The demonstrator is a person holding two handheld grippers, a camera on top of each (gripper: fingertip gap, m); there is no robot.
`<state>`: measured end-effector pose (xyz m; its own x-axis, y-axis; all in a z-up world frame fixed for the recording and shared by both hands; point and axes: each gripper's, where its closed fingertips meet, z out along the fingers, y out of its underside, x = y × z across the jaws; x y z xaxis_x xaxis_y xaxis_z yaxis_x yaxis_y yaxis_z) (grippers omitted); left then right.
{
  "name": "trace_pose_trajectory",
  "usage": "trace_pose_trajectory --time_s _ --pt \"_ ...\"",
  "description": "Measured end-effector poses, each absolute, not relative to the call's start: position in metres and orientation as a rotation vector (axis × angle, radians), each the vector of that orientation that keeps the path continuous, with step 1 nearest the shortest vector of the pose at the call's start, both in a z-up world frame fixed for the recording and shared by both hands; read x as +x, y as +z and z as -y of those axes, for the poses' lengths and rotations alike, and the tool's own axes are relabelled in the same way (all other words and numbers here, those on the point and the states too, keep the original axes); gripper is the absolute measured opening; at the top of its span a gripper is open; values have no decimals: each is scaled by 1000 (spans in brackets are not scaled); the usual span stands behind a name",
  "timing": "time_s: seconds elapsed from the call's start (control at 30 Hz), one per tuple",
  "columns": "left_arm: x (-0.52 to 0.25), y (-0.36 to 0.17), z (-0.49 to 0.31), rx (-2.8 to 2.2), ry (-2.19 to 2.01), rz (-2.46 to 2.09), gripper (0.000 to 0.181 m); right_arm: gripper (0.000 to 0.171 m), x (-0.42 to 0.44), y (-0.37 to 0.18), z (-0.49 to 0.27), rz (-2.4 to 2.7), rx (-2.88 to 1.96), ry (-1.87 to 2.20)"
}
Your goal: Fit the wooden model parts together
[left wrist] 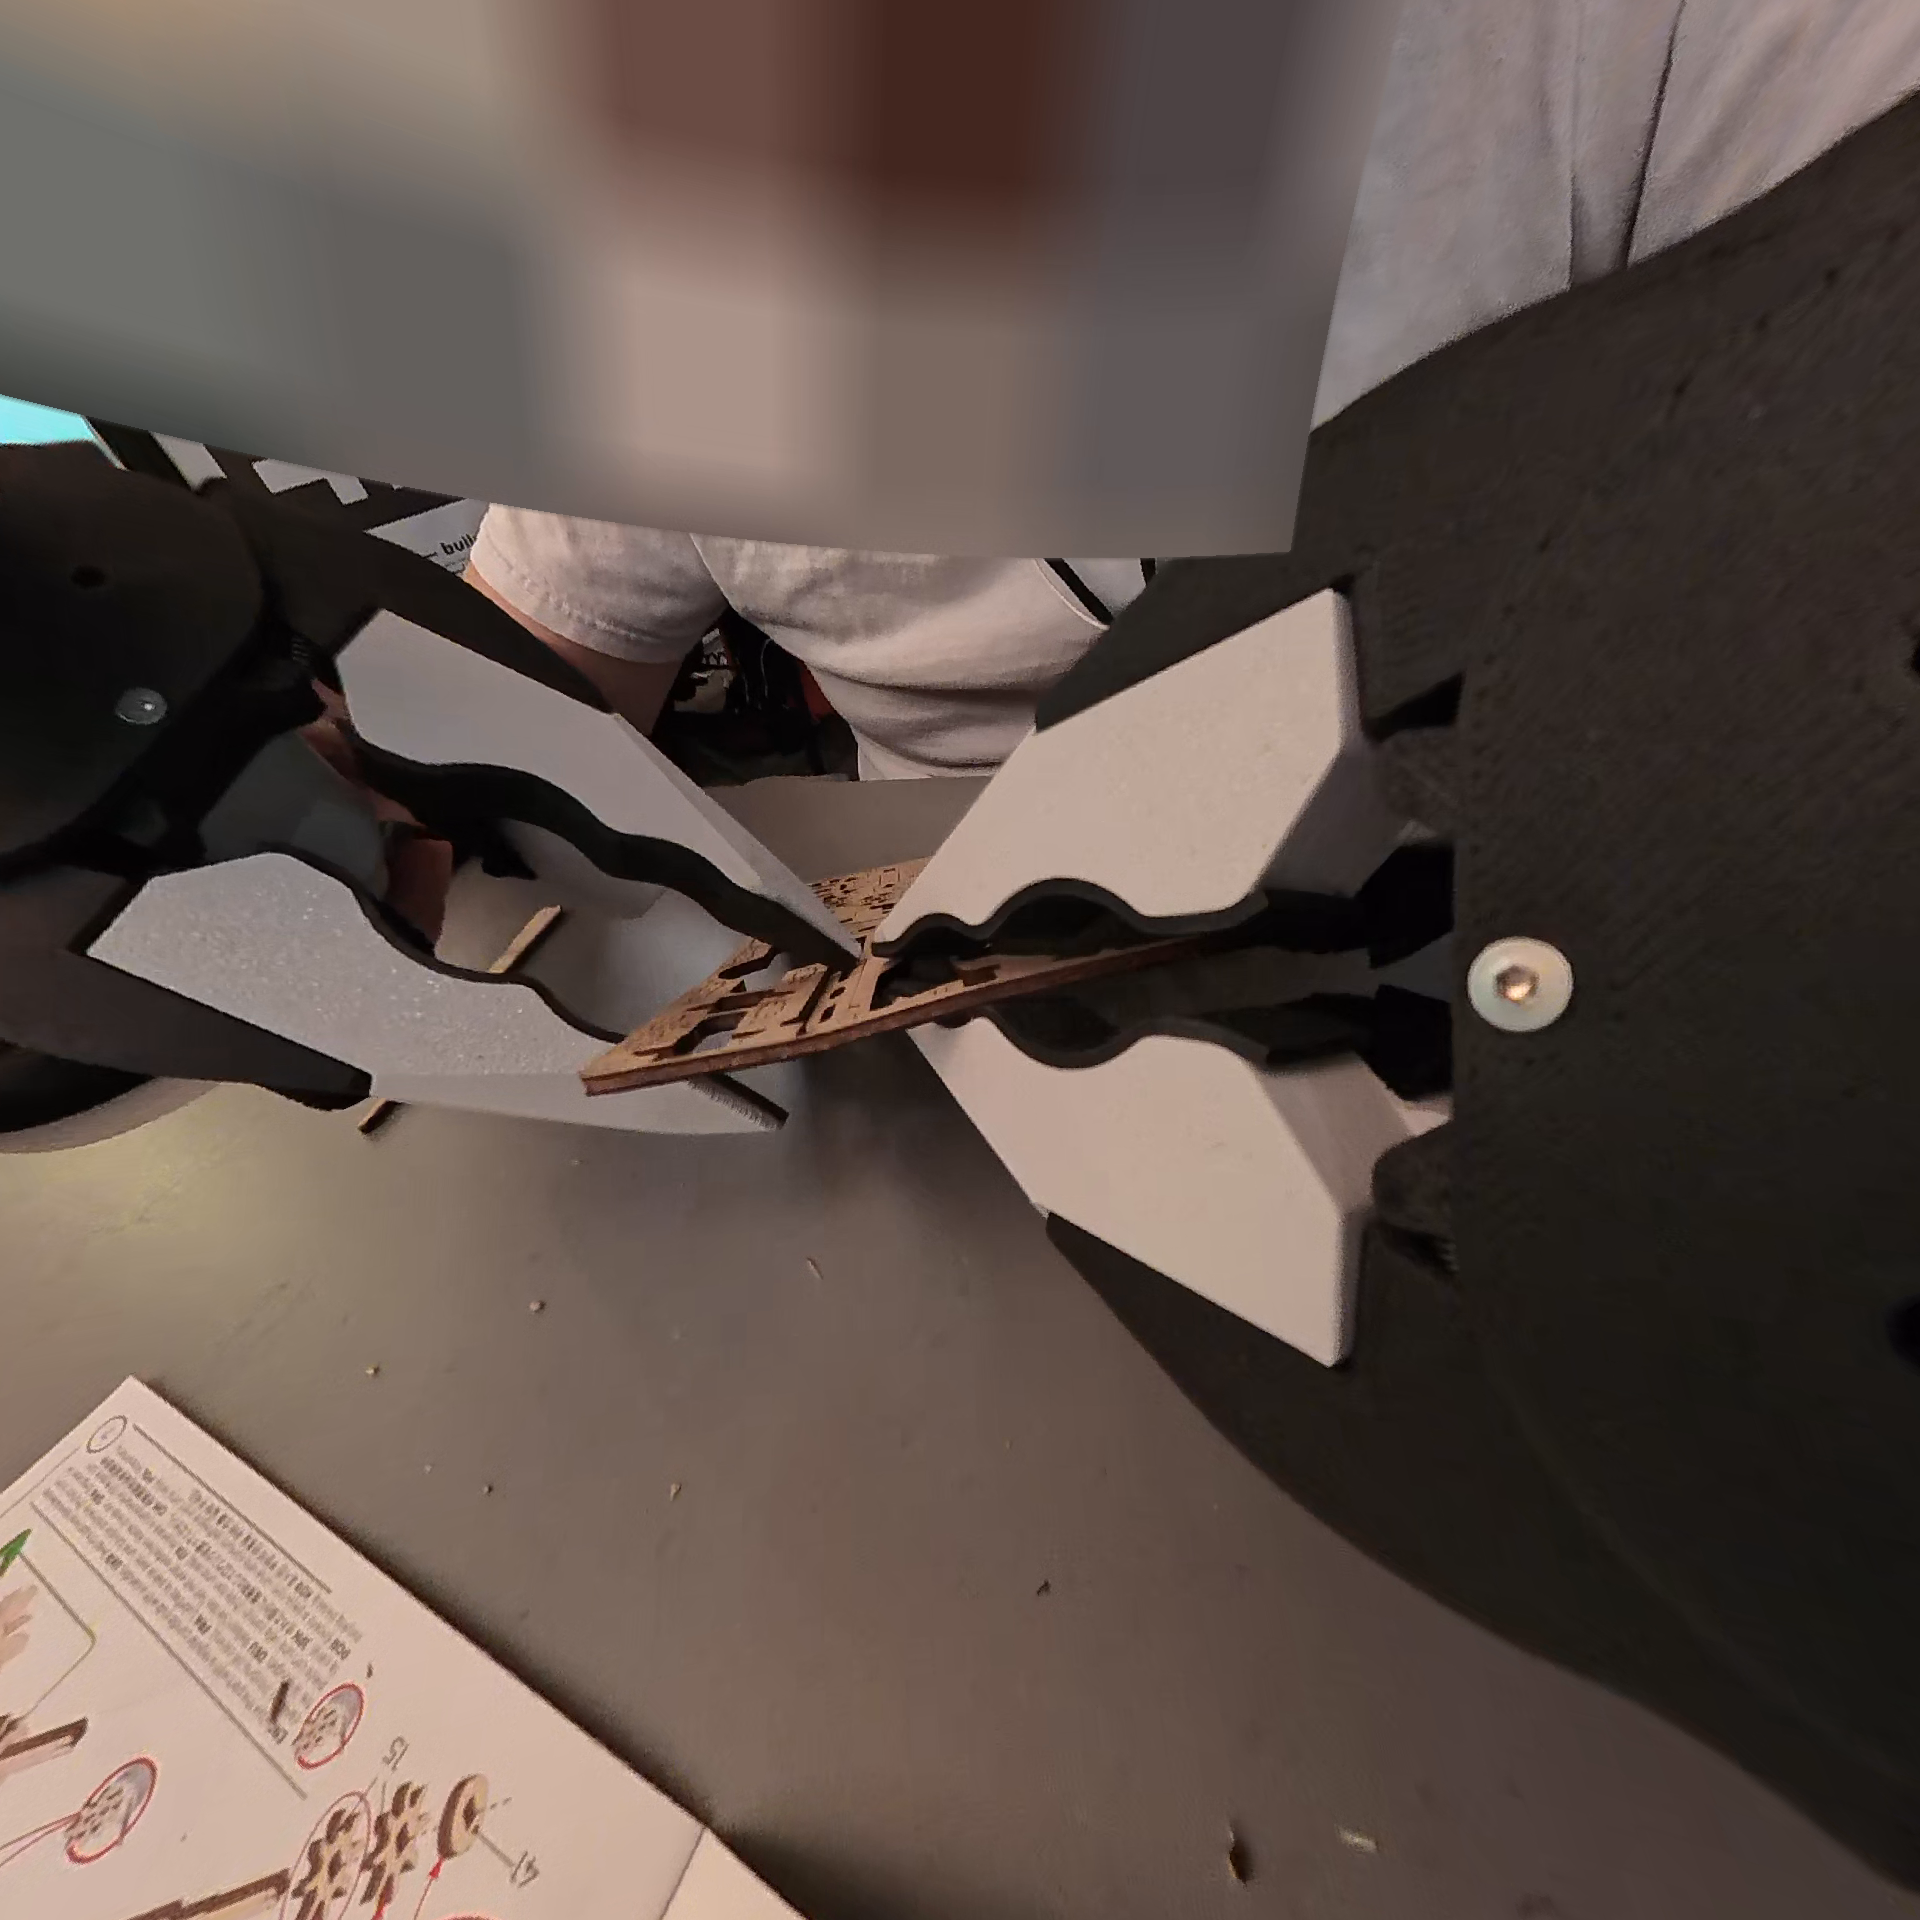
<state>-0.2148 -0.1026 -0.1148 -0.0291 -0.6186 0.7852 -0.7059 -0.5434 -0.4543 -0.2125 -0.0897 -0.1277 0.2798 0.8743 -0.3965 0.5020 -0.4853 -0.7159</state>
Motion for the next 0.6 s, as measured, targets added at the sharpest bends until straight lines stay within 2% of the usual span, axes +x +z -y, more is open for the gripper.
trace_pose_trajectory --time_s 0.43,0.6 --pt "-216 -118 101 2154 1611 1473 1 28 -214 -131 87 1220 -2113 1065" --pt "-218 -107 105 2083 1657 1517 0 22 -220 -113 91 1130 -2047 1298"
